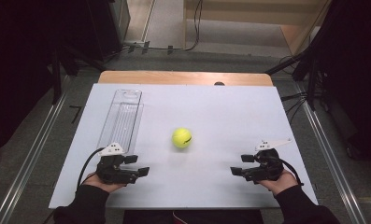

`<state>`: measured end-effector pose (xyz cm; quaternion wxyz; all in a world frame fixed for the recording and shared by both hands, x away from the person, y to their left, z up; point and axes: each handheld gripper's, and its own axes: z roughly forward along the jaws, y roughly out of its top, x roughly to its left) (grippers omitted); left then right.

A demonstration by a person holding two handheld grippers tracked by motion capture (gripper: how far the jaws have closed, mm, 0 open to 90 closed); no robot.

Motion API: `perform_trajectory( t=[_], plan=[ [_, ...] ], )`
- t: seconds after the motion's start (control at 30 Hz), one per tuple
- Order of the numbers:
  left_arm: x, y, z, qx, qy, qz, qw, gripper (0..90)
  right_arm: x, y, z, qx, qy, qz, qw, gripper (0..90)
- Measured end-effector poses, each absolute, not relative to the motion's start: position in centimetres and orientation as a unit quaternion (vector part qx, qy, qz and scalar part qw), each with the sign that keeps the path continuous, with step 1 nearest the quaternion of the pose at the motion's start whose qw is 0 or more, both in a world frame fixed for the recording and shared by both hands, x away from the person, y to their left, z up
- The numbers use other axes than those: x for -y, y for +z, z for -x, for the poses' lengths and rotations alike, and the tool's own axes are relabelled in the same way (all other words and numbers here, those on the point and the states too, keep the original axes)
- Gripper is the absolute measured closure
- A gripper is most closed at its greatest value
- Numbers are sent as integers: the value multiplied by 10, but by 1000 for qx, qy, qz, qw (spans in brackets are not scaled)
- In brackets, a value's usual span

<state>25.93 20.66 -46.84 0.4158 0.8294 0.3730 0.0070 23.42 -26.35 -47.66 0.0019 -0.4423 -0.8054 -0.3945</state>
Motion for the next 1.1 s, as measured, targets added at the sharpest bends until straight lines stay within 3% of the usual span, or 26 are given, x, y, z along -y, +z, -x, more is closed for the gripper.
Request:
perform_trajectory(
  t=[1.1],
  plan=[
    [-207, -468, -260, -371, 5, -831, 414, 241, 258, -480, -234, 814, -381, 438, -5, 195]
  ],
)
